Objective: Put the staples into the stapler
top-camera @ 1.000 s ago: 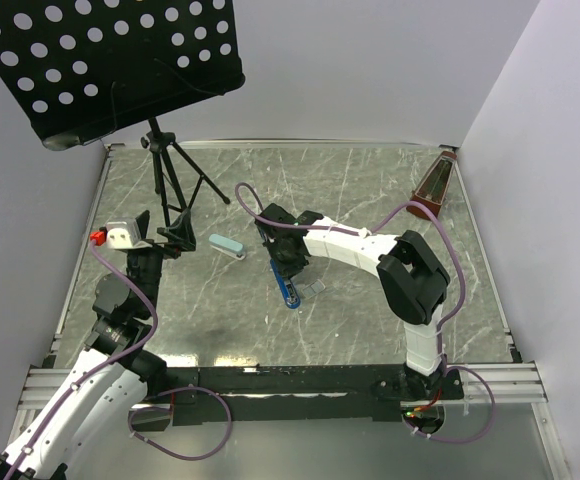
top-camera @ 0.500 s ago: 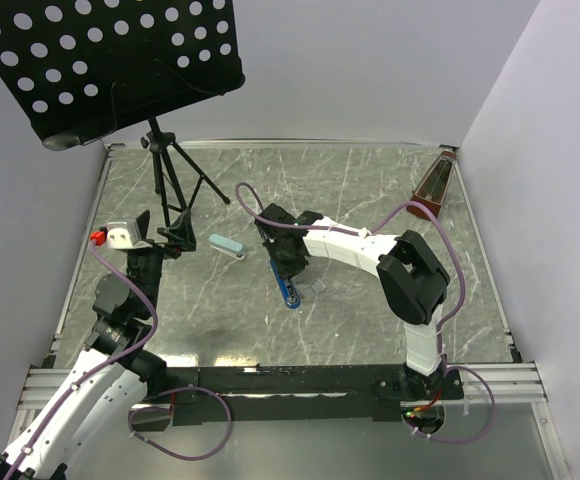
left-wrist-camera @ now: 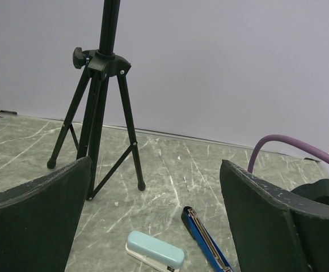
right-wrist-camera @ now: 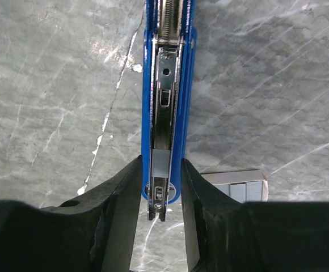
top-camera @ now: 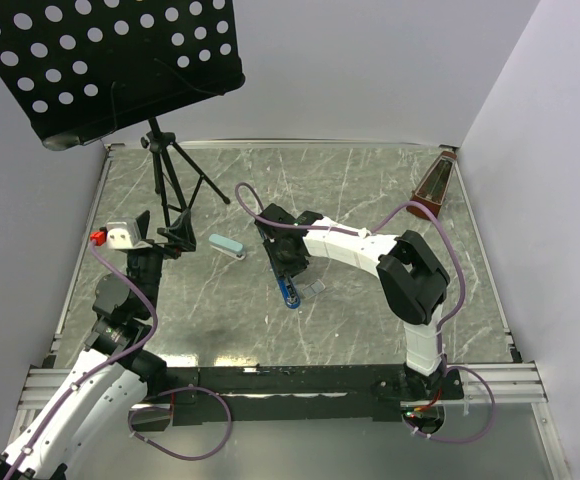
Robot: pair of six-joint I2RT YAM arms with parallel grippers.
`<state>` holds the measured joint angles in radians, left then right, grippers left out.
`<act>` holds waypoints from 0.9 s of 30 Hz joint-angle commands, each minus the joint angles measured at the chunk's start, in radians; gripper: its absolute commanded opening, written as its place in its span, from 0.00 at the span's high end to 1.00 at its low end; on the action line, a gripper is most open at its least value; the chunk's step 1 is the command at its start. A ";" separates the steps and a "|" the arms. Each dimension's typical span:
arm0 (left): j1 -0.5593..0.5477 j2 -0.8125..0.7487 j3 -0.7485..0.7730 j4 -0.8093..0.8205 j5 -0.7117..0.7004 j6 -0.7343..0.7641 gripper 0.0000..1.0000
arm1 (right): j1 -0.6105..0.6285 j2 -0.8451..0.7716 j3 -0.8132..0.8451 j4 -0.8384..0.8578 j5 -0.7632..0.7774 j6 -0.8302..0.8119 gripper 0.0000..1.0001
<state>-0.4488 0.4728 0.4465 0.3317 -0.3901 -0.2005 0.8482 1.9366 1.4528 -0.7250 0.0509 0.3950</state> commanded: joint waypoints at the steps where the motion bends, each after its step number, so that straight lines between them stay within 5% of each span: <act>1: -0.002 -0.016 0.008 0.017 0.005 -0.008 0.01 | -0.011 -0.016 0.026 0.007 0.046 -0.012 0.59; 27: -0.005 -0.037 0.011 0.009 0.007 -0.014 0.01 | -0.047 0.064 0.101 0.007 0.030 -0.050 0.59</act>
<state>-0.4496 0.4465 0.4465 0.3271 -0.3893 -0.2043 0.7982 1.9865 1.5074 -0.7109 0.0906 0.3511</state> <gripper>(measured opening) 0.995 0.410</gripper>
